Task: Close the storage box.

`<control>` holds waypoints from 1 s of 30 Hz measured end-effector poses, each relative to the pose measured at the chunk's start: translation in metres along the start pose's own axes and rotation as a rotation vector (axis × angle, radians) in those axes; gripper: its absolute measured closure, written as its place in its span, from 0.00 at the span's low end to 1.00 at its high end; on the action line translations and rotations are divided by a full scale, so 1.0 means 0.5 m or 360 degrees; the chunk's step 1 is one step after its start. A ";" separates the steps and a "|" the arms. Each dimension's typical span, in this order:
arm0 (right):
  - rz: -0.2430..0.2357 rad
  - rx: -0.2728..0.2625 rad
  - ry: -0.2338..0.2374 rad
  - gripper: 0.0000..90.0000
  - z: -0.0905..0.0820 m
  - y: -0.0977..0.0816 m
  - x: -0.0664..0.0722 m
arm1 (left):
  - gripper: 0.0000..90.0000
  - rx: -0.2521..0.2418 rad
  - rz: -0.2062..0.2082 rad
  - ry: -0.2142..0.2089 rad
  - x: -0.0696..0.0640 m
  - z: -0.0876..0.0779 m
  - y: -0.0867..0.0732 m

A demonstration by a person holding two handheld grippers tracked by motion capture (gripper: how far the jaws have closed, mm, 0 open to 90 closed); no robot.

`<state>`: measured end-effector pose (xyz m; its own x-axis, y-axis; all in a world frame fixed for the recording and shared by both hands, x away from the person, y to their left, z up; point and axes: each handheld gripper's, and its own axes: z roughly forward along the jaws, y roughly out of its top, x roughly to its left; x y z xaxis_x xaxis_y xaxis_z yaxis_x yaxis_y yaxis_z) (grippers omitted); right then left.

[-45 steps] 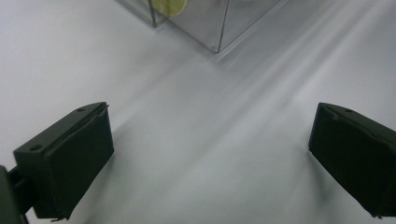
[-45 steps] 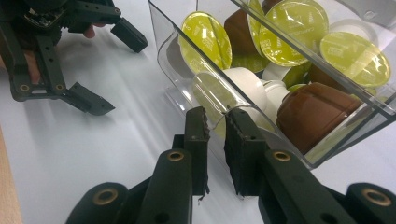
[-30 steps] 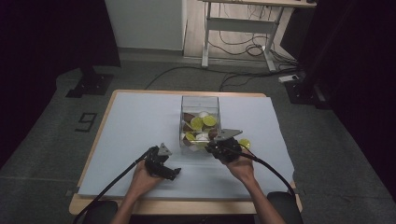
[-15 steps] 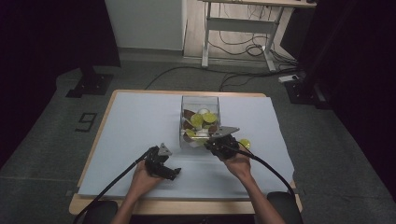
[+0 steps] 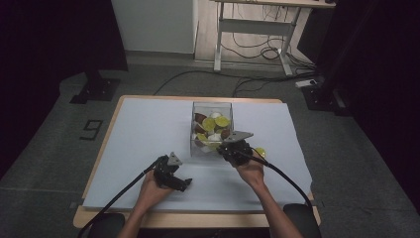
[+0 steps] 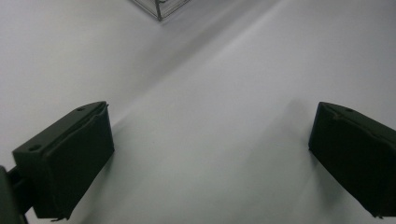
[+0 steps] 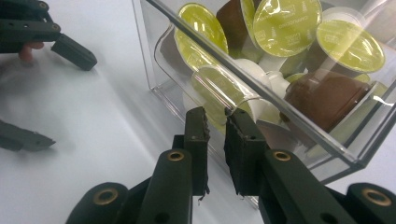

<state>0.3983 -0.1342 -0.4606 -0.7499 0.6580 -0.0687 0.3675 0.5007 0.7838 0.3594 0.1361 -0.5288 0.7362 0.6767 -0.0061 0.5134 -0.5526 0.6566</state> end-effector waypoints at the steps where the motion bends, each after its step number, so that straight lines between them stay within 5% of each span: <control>1: 0.0003 0.0002 -0.0001 0.87 0.001 0.000 -0.001 | 0.00 -0.0001 0.0000 0.0000 0.000 0.000 0.000; 30: 0.0048 -0.0042 -0.0080 0.89 0.019 0.004 -0.011 | 0.00 0.0000 0.0000 0.0000 0.000 0.000 0.000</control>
<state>0.4083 -0.1314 -0.4644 -0.7097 0.7004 -0.0755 0.3742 0.4657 0.8019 0.3595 0.1361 -0.5288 0.7362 0.6768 -0.0061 0.5134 -0.5526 0.6565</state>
